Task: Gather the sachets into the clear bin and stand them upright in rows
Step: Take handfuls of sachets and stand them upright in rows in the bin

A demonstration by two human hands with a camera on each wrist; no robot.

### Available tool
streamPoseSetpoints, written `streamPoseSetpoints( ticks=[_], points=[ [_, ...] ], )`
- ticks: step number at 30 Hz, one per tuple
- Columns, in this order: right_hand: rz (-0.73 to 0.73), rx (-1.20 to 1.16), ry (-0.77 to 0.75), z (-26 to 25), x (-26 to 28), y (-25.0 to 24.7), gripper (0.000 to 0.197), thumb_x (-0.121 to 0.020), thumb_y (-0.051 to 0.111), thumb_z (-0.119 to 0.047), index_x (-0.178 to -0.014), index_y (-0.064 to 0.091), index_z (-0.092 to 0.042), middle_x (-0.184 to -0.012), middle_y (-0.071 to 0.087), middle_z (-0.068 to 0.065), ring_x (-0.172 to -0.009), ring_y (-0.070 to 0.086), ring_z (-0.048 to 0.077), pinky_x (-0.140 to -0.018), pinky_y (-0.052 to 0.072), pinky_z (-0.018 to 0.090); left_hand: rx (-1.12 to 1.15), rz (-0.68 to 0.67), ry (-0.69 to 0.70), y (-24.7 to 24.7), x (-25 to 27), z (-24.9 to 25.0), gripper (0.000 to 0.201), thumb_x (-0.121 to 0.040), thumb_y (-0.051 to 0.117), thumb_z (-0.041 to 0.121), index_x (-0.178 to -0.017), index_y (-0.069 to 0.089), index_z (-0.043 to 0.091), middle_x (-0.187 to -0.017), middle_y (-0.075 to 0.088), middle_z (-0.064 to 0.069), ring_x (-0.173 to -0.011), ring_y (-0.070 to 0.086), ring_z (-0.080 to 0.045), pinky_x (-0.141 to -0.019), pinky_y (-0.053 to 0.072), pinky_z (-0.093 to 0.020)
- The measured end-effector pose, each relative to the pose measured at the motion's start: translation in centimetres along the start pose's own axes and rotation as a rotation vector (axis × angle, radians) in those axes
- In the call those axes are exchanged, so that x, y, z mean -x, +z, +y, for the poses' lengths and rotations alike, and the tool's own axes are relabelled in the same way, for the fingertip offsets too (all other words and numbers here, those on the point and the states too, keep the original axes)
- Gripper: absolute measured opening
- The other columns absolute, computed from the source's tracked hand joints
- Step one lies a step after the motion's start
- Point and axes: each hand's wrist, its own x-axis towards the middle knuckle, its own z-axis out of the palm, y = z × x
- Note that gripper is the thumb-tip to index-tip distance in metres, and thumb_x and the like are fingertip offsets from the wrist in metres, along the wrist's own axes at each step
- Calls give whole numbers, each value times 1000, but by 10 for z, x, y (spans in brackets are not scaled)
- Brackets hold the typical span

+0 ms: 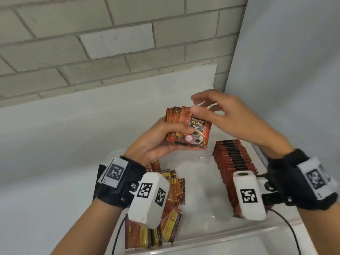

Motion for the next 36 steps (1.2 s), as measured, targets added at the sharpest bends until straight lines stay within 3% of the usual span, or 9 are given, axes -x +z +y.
streamPoseSetpoints(
  ticks=[2,7,10,15,21,24,29,33,36],
  points=[
    [-23,23,66,-2,3,-14,44,-84,55,-50,-117,65,-24,-109,68,-9,-97,61,-1,-85,47,12,-6,0,-1,1,0,1,35,-72,63,-4,-106,63,6,-98,72,-14,-88,71,-28,-69,59,-42],
    [-67,-44,154,-1,17,-30,14,-87,68,-22,-101,73,-23,-84,72,-6,-74,62,0,-74,50,15,-30,-19,5,5,0,-3,44,-71,73,-5,-112,62,10,-101,72,-12,-90,71,-27,-66,59,-37],
    [-42,-38,194,-1,25,-36,9,-85,70,-19,-92,74,-24,-78,72,-4,-71,62,3,-68,50,14,-6,-53,-4,7,-2,-6,50,-63,76,13,-111,64,10,-106,71,-15,-93,70,-29,-66,59,-38],
    [-17,-23,254,-1,58,-54,6,-81,72,-23,-86,74,-27,-79,74,-10,-80,65,-2,-80,44,20,25,-4,1,6,-5,-10,34,-75,76,11,-106,63,8,-98,73,-14,-87,72,-26,-65,59,-38],
    [-213,186,303,0,116,-65,10,-65,70,-40,-73,75,-44,-72,65,-27,-74,58,-11,-66,37,1,53,3,3,11,-5,-10,30,-79,56,15,-107,59,7,-89,73,-13,-82,72,-28,-66,59,-38],
    [-257,308,308,11,138,-58,20,-70,75,-37,-76,70,-56,-70,60,-13,-81,58,-7,-68,41,5,39,11,-9,11,-6,-11,29,-79,57,15,-106,60,7,-90,73,-13,-83,72,-28,-67,60,-39],
    [-262,438,307,22,155,-36,16,-78,77,-27,-77,73,-42,-76,49,-16,-79,46,-9,-66,38,9,-32,48,-38,7,-8,-14,30,-80,68,10,-109,62,4,-98,72,-15,-91,71,-28,-77,59,-43],
    [-247,457,212,33,162,-27,20,-67,86,-19,-73,75,-35,-65,59,-25,-87,39,-7,-61,28,13,-59,44,-38,8,-8,-15,24,-75,66,10,-99,64,8,-88,74,-8,-80,72,-20,-69,60,-36],
    [-254,496,254,34,164,-24,16,-72,82,-25,-77,74,-38,-76,57,-20,-87,40,0,-66,28,13,-52,30,-37,10,-8,-15,24,-73,63,10,-97,65,9,-86,74,-7,-78,73,-19,-67,60,-35]
  ],
)
